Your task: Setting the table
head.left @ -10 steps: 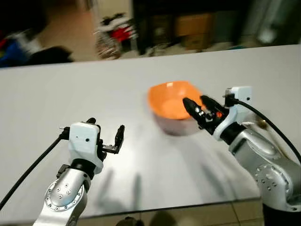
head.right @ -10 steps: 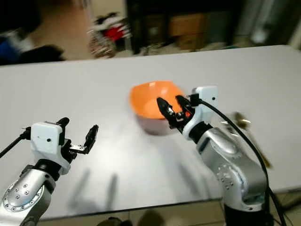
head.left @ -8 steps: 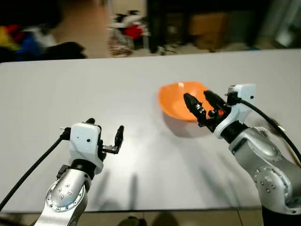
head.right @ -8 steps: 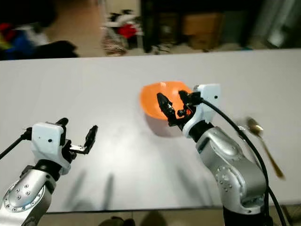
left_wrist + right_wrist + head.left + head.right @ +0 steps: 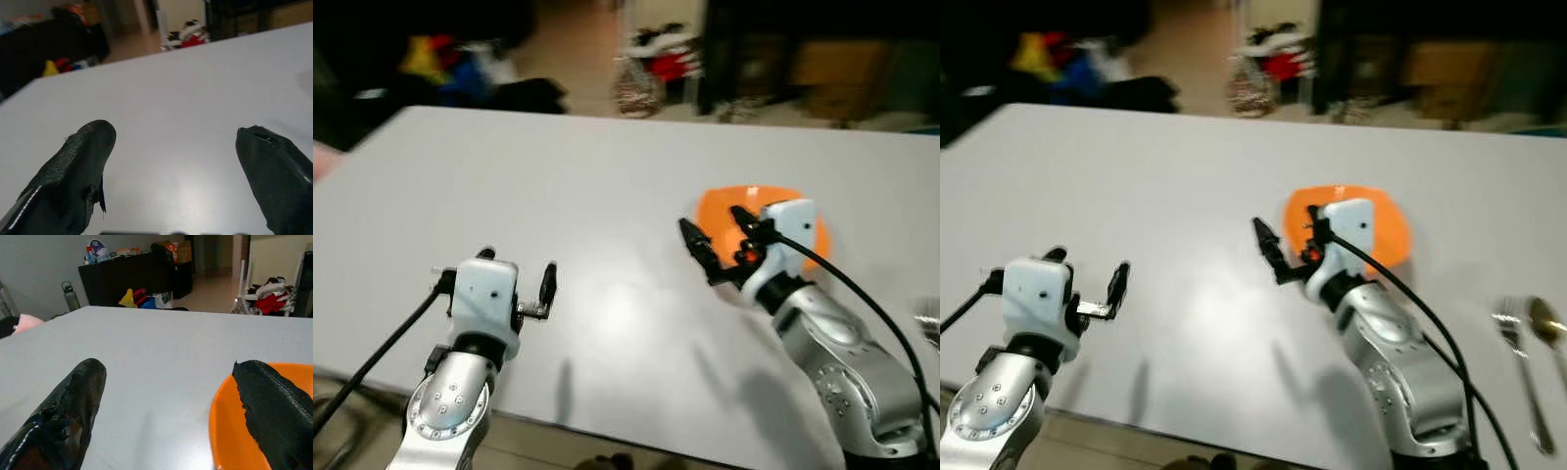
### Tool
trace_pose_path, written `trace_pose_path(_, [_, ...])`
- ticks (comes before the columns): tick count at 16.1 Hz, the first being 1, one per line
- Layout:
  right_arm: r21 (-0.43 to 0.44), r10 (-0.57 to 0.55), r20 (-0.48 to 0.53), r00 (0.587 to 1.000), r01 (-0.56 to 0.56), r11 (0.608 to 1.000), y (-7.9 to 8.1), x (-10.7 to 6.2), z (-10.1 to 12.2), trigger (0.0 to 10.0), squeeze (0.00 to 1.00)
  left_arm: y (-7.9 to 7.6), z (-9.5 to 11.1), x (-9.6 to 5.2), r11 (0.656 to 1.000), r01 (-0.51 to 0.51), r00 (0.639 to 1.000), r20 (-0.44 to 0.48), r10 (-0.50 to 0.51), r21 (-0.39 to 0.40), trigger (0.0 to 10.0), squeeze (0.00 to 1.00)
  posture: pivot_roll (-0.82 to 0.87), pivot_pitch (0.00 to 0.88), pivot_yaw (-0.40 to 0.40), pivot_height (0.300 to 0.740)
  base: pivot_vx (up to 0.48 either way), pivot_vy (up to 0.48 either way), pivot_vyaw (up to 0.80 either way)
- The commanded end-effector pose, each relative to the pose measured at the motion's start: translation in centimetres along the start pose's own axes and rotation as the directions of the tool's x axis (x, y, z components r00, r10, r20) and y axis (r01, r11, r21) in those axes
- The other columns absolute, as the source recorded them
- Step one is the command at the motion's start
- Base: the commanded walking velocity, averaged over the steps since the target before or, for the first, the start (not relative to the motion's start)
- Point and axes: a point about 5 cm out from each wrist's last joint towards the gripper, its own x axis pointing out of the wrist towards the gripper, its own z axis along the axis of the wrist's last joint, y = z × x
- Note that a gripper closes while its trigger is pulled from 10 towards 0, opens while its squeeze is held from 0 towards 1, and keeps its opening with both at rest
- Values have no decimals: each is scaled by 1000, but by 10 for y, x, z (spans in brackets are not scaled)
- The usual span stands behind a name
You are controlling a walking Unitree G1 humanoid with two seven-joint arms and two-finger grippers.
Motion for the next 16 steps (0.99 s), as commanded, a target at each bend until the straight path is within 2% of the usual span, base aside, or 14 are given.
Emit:
trace_pose_path(1, [-38,14,-15,1000,-14,999,3,0,-4,10000,1000,7,0,1,999,-18,1000,9,18,27,10000,0,-40,0,74,740,0,0,800])
trace_pose_path(3, [-62,0,-26,1000,-1,998,2,-4,-5,10000,1000,8,-1,3,999,-14,1000,13,14,48,10000,0,-45,0,69,740,0,0,800])
trace_pose_path(10, [-80,-51,8,999,52,995,0,-6,-2,10000,1000,6,0,2,999,-20,1000,20,19,33,10000,0,-51,0,63,740,0,0,800])
trace_pose_path(11, [-44,-40,8,999,40,998,2,-5,-3,10000,1000,6,-1,1,999,-21,1000,20,20,32,10000,0,-49,0,60,740,0,0,800])
trace_pose_path(14, [-16,-11,-8,1000,11,1000,4,-5,-7,10000,1000,5,-3,-5,999,-33,999,2,33,7,10000,0,-41,0,59,740,0,0,800])
trace_pose_path(16, [-5,24,-30,999,-24,1000,7,-3,-11,10000,1000,2,-4,-9,999,-30,1000,-7,30,23,10000,0,-35,0,49,740,0,0,800])
